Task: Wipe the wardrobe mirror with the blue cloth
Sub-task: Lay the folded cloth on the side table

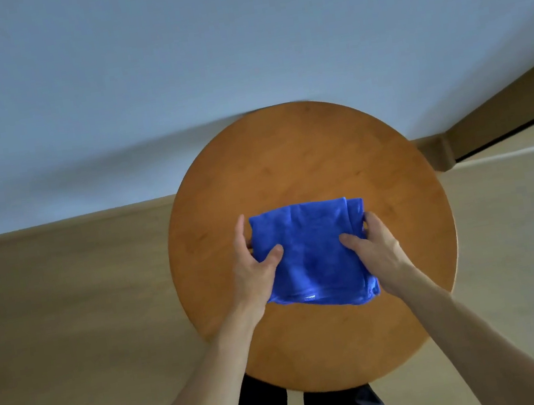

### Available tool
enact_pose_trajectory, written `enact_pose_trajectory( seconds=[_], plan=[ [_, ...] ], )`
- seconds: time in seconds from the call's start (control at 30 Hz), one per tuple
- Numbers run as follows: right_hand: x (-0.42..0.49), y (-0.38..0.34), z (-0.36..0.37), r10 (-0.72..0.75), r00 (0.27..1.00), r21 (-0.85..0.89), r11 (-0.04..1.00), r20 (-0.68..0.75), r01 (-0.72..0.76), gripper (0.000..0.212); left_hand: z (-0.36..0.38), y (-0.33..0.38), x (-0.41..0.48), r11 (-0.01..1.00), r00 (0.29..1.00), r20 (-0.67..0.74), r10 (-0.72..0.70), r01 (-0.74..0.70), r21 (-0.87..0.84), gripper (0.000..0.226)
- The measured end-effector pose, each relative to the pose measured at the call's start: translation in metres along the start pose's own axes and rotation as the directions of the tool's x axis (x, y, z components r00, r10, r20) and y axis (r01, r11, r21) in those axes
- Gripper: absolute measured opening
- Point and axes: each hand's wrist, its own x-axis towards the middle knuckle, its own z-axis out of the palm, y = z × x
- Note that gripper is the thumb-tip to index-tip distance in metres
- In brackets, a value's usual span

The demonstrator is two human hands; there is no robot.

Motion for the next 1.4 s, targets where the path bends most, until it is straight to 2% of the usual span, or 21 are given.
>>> enact_pose_trajectory(
  seconds=[0.07, 0.17, 0.3, 0.4, 0.5, 0.6, 0.7, 0.77, 0.83, 0.9, 0.97, 1.07, 1.13, 1.23, 1.3, 1.4],
  plan=[
    [0.013, 0.005, -0.010, -0.069, 0.998, -0.128, 0.989, -0.005, 0.067, 0.027, 0.016, -0.004, 0.005, 0.999, 0.999, -0.028, 0.041, -0.041, 0.020, 0.080],
    [0.029, 0.010, -0.016, -0.124, 0.992, -0.221, 0.968, 0.008, 0.123, 0.037, 0.037, -0.013, 0.016, 0.995, 0.992, -0.083, 0.090, -0.086, 0.042, 0.070],
    [0.042, 0.024, -0.018, -0.198, 0.980, -0.302, 0.934, 0.010, 0.192, 0.082, 0.053, -0.029, 0.029, 0.989, 0.993, -0.068, 0.101, -0.093, 0.114, 0.062],
    [0.048, 0.040, -0.015, -0.222, 0.975, -0.499, 0.843, 0.022, 0.203, 0.098, 0.059, -0.042, 0.033, 0.960, 0.988, -0.026, 0.152, -0.141, 0.241, 0.063],
    [0.055, 0.055, -0.012, -0.321, 0.947, -0.581, 0.766, 0.028, 0.276, 0.095, 0.061, -0.053, 0.031, 0.903, 0.972, 0.021, 0.232, -0.224, 0.367, 0.066],
    [0.063, 0.061, -0.013, -0.330, 0.944, -0.482, 0.826, 0.009, 0.293, 0.077, 0.060, -0.059, 0.035, 0.873, 0.955, -0.001, 0.296, -0.270, 0.406, 0.065],
    [0.065, 0.063, -0.011, -0.374, 0.927, -0.490, 0.806, 0.014, 0.333, 0.061, 0.060, -0.064, 0.042, 0.833, 0.917, -0.030, 0.398, -0.347, 0.431, 0.064],
    [0.064, 0.065, -0.006, -0.471, 0.881, -0.626, 0.700, -0.044, 0.343, 0.061, 0.060, -0.067, 0.045, 0.778, 0.878, -0.041, 0.477, -0.400, 0.485, 0.065],
    [0.065, 0.071, -0.001, -0.627, 0.776, -0.793, 0.504, -0.065, 0.342, 0.066, 0.062, -0.068, 0.044, 0.699, 0.852, -0.033, 0.523, -0.407, 0.588, 0.066],
    [0.065, 0.072, 0.006, -0.735, 0.677, -0.840, 0.387, -0.033, 0.380, 0.067, 0.067, -0.065, 0.043, 0.581, 0.818, 0.021, 0.574, -0.425, 0.694, 0.067],
    [0.066, 0.066, 0.018, -0.783, 0.622, -0.823, 0.330, 0.035, 0.462, 0.062, 0.075, -0.060, 0.044, 0.466, 0.774, 0.107, 0.624, -0.479, 0.744, 0.067],
    [0.076, 0.062, 0.035, -0.768, 0.625, -0.822, 0.261, 0.141, 0.506, 0.056, 0.090, -0.059, 0.055, 0.395, 0.787, 0.171, 0.593, -0.468, 0.790, 0.060],
    [0.088, 0.068, 0.035, -0.734, 0.658, -0.861, 0.215, 0.169, 0.461, 0.055, 0.091, -0.068, 0.062, 0.365, 0.819, 0.176, 0.546, -0.422, 0.830, 0.057],
    [0.101, 0.082, 0.018, -0.695, 0.688, -0.906, 0.126, 0.211, 0.405, 0.061, 0.077, -0.089, 0.062, 0.234, 0.809, 0.225, 0.543, -0.403, 0.885, 0.061],
    [0.102, 0.089, 0.009, -0.700, 0.692, -0.919, 0.136, 0.175, 0.369, 0.062, 0.068, -0.097, 0.061, 0.179, 0.794, 0.250, 0.555, -0.407, 0.896, 0.063],
    [0.103, 0.093, 0.009, -0.696, 0.709, -0.920, 0.197, 0.113, 0.340, 0.063, 0.065, -0.100, 0.063, 0.159, 0.796, 0.249, 0.552, -0.394, 0.905, 0.064]
  ],
)
